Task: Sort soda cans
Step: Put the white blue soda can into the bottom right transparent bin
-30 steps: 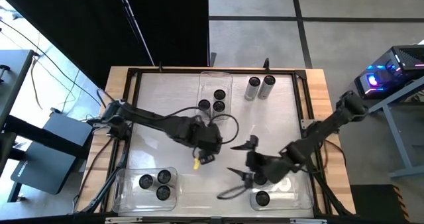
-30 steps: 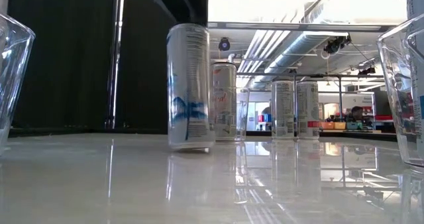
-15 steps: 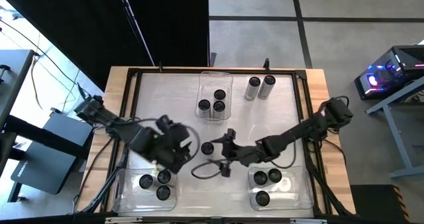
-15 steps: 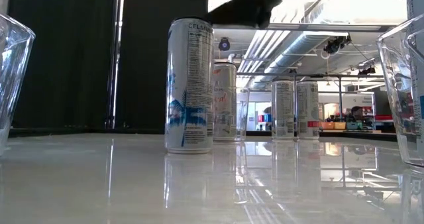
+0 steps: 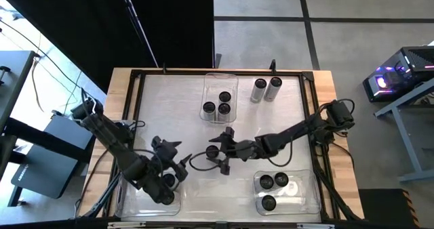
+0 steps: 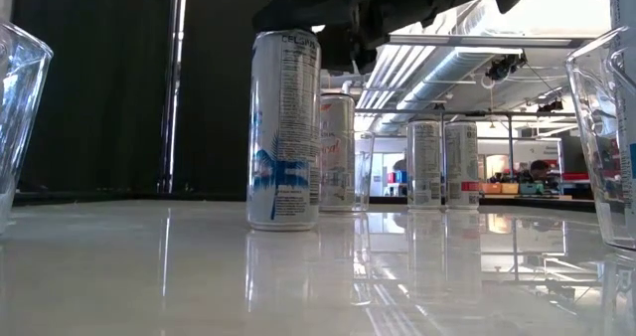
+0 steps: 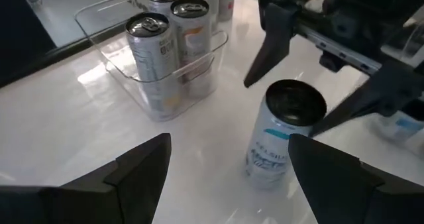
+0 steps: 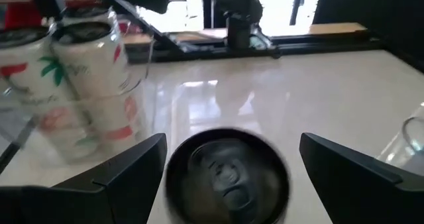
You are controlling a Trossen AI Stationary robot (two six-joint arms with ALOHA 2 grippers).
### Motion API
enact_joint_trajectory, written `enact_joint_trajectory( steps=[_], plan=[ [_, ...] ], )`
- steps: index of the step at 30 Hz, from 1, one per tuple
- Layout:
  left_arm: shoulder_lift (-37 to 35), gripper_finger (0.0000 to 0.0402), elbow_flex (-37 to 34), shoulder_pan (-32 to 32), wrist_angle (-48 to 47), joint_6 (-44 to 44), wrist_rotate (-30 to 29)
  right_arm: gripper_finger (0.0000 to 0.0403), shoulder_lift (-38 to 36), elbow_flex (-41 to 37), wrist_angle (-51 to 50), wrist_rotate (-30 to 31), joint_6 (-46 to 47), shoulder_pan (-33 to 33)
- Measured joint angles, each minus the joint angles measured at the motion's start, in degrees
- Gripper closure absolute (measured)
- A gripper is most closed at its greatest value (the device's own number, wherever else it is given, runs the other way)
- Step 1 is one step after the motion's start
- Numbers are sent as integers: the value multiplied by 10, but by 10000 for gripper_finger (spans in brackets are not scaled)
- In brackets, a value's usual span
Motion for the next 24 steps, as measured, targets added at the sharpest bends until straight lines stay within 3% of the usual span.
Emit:
enact_joint_trajectory(
  steps=[13,22,24],
  plan=[
    [0,101,-48,-5,60,-13,-8,65,4,0,-25,-38,3,0],
    [0,101,-48,-5,58,-12,-7,156,24,0,3,-41,-1,1],
    [0,101,-48,-5,58,-12,-7,164,17,-1,-1,-18,-10,4]
  ],
)
